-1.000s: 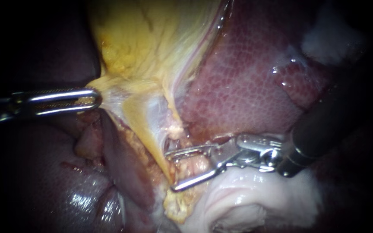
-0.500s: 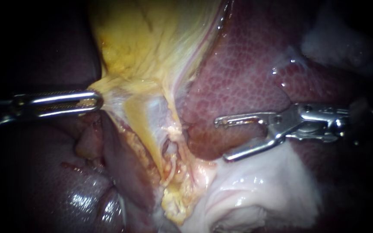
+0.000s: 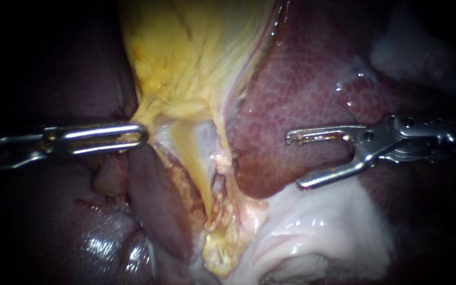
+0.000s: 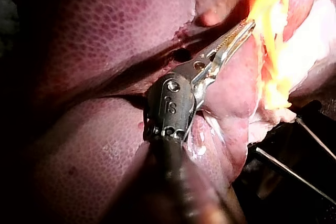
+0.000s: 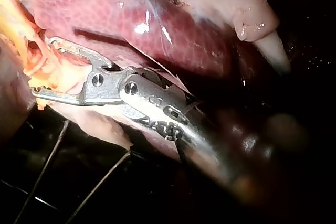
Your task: Going back first clip left tube
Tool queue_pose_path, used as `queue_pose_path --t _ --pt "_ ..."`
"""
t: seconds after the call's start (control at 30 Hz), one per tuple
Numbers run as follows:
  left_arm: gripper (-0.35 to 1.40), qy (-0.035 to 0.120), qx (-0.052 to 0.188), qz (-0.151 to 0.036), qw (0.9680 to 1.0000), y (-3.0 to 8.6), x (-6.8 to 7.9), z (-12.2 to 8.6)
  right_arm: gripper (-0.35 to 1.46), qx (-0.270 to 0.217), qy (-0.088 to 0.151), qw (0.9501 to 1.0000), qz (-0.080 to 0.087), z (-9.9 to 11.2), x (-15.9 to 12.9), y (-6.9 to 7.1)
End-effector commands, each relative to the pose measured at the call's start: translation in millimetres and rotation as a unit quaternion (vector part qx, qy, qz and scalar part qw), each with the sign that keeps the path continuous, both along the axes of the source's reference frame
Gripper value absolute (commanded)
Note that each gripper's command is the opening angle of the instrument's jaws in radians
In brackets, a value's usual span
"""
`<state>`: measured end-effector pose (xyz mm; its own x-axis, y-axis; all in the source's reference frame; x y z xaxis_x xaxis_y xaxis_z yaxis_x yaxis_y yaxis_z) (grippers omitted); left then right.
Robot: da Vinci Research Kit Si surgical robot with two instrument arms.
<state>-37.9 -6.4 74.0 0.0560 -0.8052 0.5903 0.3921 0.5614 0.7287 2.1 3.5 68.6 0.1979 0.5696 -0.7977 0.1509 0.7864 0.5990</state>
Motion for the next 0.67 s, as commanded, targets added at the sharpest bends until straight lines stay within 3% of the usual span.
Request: queue_pose_path --t 0.03,0.27,0.67 --pt "-0.35 0.000 -0.001 0.003 1.0000 -0.1 -0.6 0.4 0.60 0.000 0.000 1.0000 0.000 0.1 0.0 0.0" --pt "-0.35 -0.008 -0.001 0.015 0.9999 -0.5 -3.9 1.9 0.60 0.000 0.000 1.0000 0.001 0.1 0.2 0.1" --pt "-0.35 -0.011 0.002 0.018 0.9998 -0.4 -3.9 1.8 0.60 0.000 -0.001 1.0000 0.002 0.1 0.2 0.0"
